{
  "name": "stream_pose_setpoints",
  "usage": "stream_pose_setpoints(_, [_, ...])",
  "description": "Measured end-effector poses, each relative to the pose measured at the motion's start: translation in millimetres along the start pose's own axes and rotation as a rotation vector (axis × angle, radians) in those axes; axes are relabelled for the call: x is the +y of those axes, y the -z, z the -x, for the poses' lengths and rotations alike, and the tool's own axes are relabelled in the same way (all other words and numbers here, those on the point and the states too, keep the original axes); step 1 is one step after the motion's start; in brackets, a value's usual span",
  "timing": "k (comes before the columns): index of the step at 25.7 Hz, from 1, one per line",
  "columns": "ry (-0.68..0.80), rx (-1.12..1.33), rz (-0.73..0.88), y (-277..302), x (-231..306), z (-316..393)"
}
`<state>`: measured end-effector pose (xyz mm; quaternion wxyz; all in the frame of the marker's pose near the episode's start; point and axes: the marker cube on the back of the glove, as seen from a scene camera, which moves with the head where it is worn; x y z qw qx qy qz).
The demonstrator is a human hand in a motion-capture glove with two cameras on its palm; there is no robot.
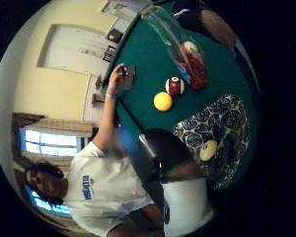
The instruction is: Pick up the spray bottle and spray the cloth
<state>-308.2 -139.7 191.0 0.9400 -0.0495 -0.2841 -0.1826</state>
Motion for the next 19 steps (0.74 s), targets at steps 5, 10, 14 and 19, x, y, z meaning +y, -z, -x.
stream_pose_setpoints(5, [0.046, 0.092, 0.003, 6.0, 22.9, 5.6])
stream_pose_setpoints(10, [0.106, 0.177, -0.037, 11.0, 49.1, 10.4])
stream_pose_setpoints(14, [0.132, 0.223, -0.062, 13.9, 64.6, 13.1])
stream_pose_setpoints(19, [0.142, 0.244, -0.080, 15.6, 73.9, 14.5])
